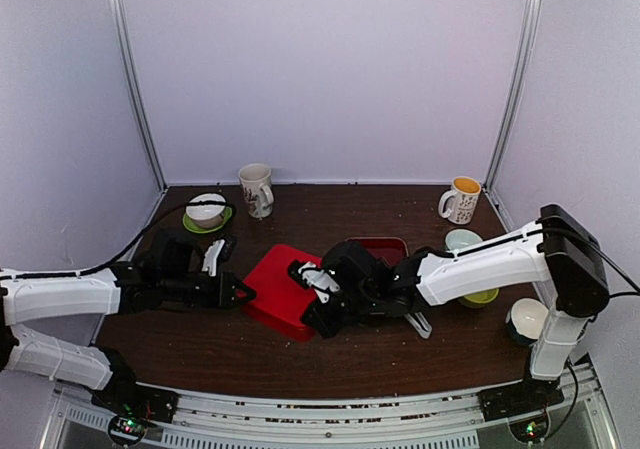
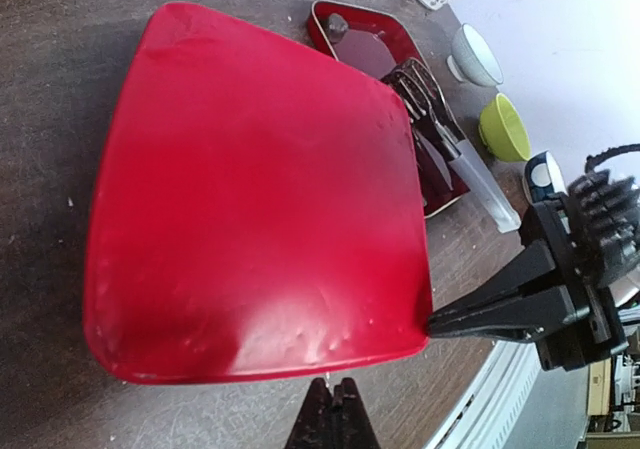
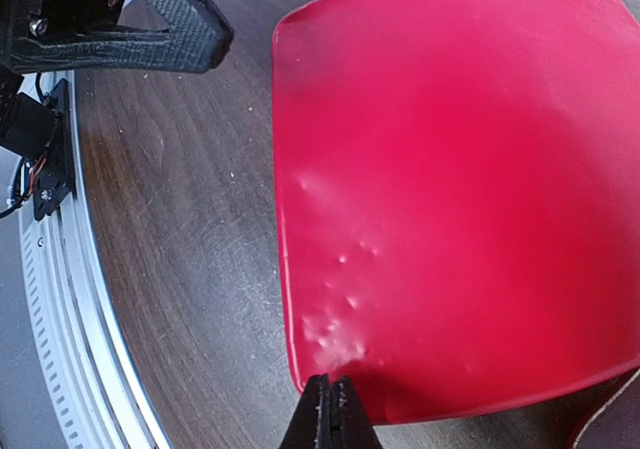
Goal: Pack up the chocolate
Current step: Press the box lid onto the packing box.
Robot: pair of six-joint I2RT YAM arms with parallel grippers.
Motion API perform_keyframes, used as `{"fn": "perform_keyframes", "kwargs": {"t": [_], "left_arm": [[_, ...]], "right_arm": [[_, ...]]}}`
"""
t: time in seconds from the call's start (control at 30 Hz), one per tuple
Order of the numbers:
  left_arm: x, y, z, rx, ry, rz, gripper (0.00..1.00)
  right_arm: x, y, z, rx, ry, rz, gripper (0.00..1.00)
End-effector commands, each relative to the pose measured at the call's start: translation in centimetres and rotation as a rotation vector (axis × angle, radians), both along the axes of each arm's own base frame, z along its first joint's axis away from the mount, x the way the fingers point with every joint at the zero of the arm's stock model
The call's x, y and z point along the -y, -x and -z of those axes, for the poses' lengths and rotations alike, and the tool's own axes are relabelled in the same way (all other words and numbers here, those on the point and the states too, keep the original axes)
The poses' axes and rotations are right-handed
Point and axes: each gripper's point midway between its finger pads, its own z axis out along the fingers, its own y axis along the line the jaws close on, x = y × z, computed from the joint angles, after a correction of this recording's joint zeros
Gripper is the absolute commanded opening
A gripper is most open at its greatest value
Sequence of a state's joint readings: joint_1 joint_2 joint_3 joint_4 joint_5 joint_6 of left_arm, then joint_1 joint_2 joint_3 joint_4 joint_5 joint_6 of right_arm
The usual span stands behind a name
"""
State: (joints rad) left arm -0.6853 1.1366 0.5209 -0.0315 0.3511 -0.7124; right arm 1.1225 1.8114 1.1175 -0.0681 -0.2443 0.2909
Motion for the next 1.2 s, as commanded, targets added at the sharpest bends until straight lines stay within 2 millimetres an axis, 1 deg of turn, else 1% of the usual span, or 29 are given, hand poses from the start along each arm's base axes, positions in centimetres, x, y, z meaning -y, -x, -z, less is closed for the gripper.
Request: {"fn": "perform_keyframes", "kwargs": {"t": [0.0, 0.03, 0.1, 0.13, 0.17, 0.2, 0.23, 0.3, 0.37, 0.4, 0.47, 0.53, 0.6, 0.67, 0.73, 0.77, 0.8, 0.87, 0.93, 1.03, 1.1, 1.17], "left_arm": [[1.0, -0.9, 0.7, 0.013, 0.035, -0.016, 0.0], [0.9, -0.9, 2.1, -0.005, 0.022, -0.019, 0.0], [0.8, -0.6, 5.0, -0.055, -0.021, -0.018, 0.0], [0.9, -0.5, 5.8, -0.075, -0.026, -0.01, 0.0], [1.1, -0.4, 5.9, -0.082, -0.019, -0.005, 0.0], [1.3, -0.4, 5.6, -0.076, -0.007, -0.003, 0.0], [1.5, -0.5, 4.8, -0.057, 0.004, -0.004, 0.0], [1.8, -0.6, 3.1, -0.022, 0.0, -0.013, 0.0], [2.3, -0.4, 1.7, -0.003, 0.002, -0.004, 0.0], [2.6, -0.2, 1.0, 0.006, 0.013, 0.002, 0.0], [3.3, 0.1, 0.0, 0.019, 0.033, 0.013, 0.0], [3.5, 0.3, 0.3, 0.014, 0.032, 0.015, 0.0], [3.6, 0.4, 1.6, -0.011, 0.018, 0.014, 0.0], [3.4, 0.6, 3.5, -0.038, -0.003, 0.013, 0.0], [3.1, 0.8, 5.5, -0.07, -0.043, 0.011, 0.0], [3.1, 1.0, 6.0, -0.082, -0.055, 0.019, 0.0], [3.3, 1.0, 6.1, -0.086, -0.058, 0.029, 0.0], [3.5, 0.9, 5.1, -0.071, -0.047, 0.032, 0.0], [3.7, 0.7, 3.3, -0.039, -0.037, 0.029, 0.0], [3.9, 0.6, 0.7, -0.002, -0.008, 0.031, 0.0], [4.0, 0.7, 0.1, 0.002, 0.002, 0.034, 0.0], [4.0, 0.9, 0.4, -0.002, 0.0, 0.035, 0.0]], "right_arm": [[0.0, -1.3, -3.4, 0.054, -0.018, 0.02, 0.0], [0.1, -1.7, -4.4, 0.067, -0.037, 0.031, 0.0], [0.5, -2.6, -5.3, 0.087, -0.062, 0.058, 0.0], [0.8, -3.0, -5.4, 0.09, -0.066, 0.068, 0.0], [1.1, -3.5, -5.1, 0.089, -0.061, 0.083, 0.0], [1.3, -4.0, -4.6, 0.081, -0.05, 0.095, 0.0], [1.4, -4.4, -3.8, 0.066, -0.036, 0.103, 0.0], [1.7, -5.0, -1.4, 0.028, 0.0, 0.122, 0.0], [2.0, -5.3, 0.5, 0.002, 0.032, 0.139, 0.0], [2.2, -5.6, 0.8, 0.003, 0.039, 0.152, 0.0], [2.6, -6.6, 0.2, 0.011, 0.028, 0.181, 0.0], [3.3, -8.2, -1.1, 0.026, -0.003, 0.221, 0.0], [3.9, -10.1, -2.9, 0.034, -0.05, 0.25, 0.0], [4.1, -11.9, -4.3, 0.043, -0.081, 0.266, 0.0], [4.0, -13.3, -5.1, 0.051, -0.083, 0.26, 0.0], [3.8, -13.8, -5.3, 0.056, -0.079, 0.258, 0.0], [3.6, -14.4, -5.4, 0.06, -0.075, 0.256, 0.0], [2.8, -15.1, -5.3, 0.056, -0.08, 0.242, 0.0], [2.1, -15.5, -4.8, 0.043, -0.086, 0.23, 0.0], [1.5, -16.0, -3.0, 0.019, -0.068, 0.232, 0.0], [1.5, -16.6, -1.4, 0.0, -0.041, 0.248, 0.0], [1.4, -17.2, 0.0, -0.021, -0.016, 0.257, 0.0]]}}
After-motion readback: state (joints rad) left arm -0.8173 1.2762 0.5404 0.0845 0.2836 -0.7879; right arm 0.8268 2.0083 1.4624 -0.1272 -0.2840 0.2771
